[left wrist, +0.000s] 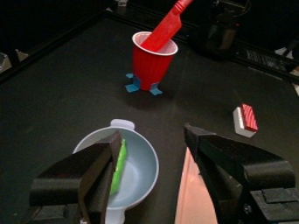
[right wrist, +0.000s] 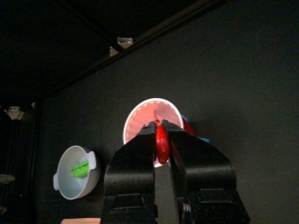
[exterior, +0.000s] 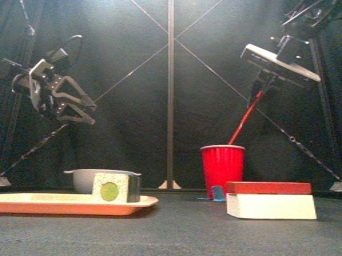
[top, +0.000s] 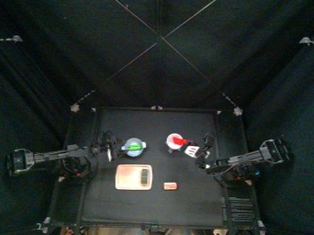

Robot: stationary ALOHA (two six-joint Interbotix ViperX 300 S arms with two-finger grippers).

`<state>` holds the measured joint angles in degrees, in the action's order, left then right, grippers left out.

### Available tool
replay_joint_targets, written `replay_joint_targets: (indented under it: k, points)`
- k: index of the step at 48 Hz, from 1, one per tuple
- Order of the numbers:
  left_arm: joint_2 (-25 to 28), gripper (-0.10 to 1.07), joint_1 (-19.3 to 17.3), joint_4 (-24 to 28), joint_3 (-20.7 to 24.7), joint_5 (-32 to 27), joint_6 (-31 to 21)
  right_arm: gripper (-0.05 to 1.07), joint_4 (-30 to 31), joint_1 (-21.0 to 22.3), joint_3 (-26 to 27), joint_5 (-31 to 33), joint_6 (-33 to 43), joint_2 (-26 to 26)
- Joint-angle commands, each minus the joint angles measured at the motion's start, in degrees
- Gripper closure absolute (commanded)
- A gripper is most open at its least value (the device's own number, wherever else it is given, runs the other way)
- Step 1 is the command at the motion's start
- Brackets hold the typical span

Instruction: Grab knife with other hand

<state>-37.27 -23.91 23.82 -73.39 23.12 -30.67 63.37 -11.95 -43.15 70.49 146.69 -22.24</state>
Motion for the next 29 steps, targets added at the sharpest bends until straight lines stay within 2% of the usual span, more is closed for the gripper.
replay_joint_targets:
  k: [1,8,19,24,29]
  points:
    - [0.1,0.04,0.3,-0.1,1.0,0.5,0.1,0.64,2.4,-1.8,0.4,1.4,-0.3,-2.5]
    - [0.1,0.04,0.8,-0.1,1.7,1.1,0.1,0.64,6.6,-4.7,0.1,1.5,-0.4,-4.4]
    - [0.0,0.04,2.7,-0.1,2.6,1.1,0.1,0.65,16.8,-8.4,-1.1,1.1,-0.4,-6.3]
    - [-0.1,0.04,4.5,0.1,3.3,1.5,0.2,0.65,21.6,-9.1,-2.2,-0.9,-0.4,-6.3]
    - [-0.1,0.04,6.4,0.7,4.0,1.8,0.3,0.65,27.1,-8.6,-3.3,-6.0,-0.3,-6.3]
